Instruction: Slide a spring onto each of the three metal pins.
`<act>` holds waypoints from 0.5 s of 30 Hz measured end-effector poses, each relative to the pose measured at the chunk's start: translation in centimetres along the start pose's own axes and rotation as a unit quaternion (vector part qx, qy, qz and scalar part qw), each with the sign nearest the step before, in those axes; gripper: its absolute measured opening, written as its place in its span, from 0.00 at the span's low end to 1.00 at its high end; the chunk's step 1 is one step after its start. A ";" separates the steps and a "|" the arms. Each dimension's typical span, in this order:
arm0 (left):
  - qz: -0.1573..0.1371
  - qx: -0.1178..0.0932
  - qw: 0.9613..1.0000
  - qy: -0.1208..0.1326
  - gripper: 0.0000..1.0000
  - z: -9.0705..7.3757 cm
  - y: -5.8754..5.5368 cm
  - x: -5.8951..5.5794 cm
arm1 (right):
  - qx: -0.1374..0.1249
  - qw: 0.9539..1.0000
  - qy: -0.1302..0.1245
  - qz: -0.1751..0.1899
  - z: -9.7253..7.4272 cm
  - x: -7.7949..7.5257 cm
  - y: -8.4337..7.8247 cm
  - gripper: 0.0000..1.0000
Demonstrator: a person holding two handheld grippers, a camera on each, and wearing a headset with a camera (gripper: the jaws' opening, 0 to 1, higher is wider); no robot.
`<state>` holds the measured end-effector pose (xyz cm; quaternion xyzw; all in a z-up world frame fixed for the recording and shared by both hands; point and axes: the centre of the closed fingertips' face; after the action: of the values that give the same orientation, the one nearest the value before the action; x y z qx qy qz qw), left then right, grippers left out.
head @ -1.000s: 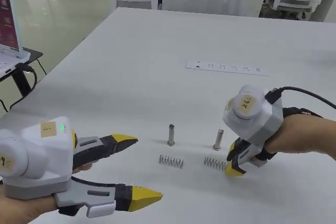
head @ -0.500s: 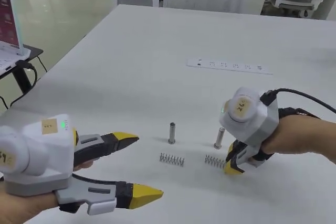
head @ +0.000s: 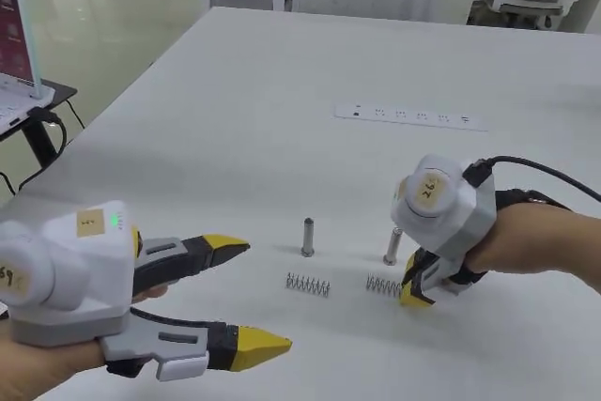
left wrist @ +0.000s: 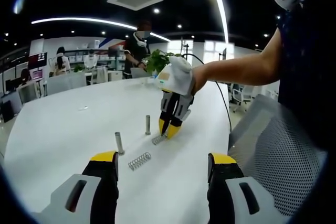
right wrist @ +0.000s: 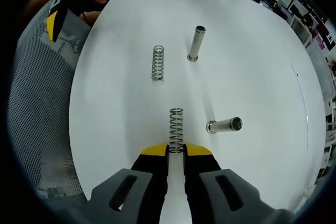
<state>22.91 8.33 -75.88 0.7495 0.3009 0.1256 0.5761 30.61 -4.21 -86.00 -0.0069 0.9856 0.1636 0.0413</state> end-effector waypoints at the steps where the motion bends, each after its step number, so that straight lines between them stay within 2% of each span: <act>1: 0.000 0.000 1.000 0.000 0.65 0.0 0.0 0.0 | 0.000 1.000 0.000 0.000 -0.1 0.0 0.0 0.08; 15: 0.017 0.012 1.000 -0.020 0.63 0.7 0.7 0.0 | -0.027 1.000 0.002 0.003 -2.7 0.4 1.5 0.08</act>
<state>23.48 7.65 -75.42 0.7635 0.2780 0.1172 0.5710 29.99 -3.65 -82.99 -0.0052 0.9810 0.1903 0.0387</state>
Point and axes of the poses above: the centre of the closed fingertips' face, and the gripper's own axes: z roughly forward along the fingers, x roughly to its left, y roughly out of its top, and after that the axes turned 6 degrees about -z, right-handed
